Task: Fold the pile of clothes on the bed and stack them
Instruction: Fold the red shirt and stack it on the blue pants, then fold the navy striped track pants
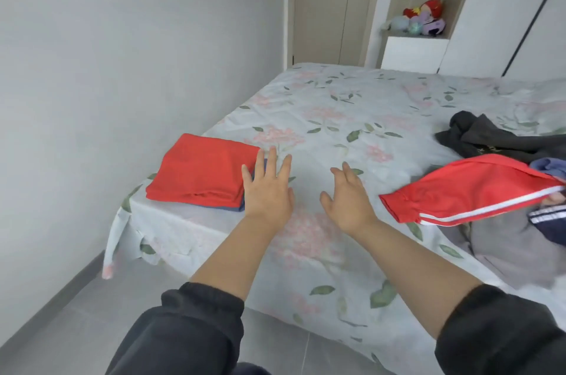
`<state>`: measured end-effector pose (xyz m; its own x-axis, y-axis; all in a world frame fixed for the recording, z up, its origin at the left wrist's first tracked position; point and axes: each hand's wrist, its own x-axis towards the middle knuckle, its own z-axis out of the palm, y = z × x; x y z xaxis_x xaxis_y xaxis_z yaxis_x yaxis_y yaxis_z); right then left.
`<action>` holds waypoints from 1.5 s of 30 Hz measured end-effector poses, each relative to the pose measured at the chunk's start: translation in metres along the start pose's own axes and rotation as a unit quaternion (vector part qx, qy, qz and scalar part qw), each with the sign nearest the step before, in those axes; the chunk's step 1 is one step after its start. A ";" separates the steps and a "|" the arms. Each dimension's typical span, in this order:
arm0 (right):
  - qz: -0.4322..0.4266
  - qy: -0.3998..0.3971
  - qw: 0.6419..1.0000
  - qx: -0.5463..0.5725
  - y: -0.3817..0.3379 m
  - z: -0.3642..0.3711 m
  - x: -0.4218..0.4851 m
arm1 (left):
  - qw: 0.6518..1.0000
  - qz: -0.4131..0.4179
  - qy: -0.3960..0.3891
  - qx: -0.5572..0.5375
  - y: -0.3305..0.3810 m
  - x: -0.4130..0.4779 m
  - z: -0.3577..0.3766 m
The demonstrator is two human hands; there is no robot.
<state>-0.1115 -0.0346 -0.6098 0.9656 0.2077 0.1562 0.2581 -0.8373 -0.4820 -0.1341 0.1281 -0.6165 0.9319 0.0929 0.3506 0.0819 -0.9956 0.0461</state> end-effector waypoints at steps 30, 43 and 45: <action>0.224 0.163 0.940 -0.199 0.278 -0.097 -0.124 | 0.970 0.188 -0.043 -0.148 0.303 -0.056 0.097; 0.372 0.200 0.874 -0.240 0.348 -0.256 -0.110 | 0.950 0.242 -0.069 -0.184 0.349 -0.058 0.105; 0.399 0.147 0.879 -0.215 0.357 -0.255 -0.118 | 0.948 0.241 -0.073 -0.196 0.348 -0.058 0.103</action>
<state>-0.1411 -0.4868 -0.5798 0.7685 -0.6189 0.1624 -0.5938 -0.7844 -0.1792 -0.1230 -0.2251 -0.7173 0.8691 -0.4030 0.2867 -0.4767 -0.8371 0.2682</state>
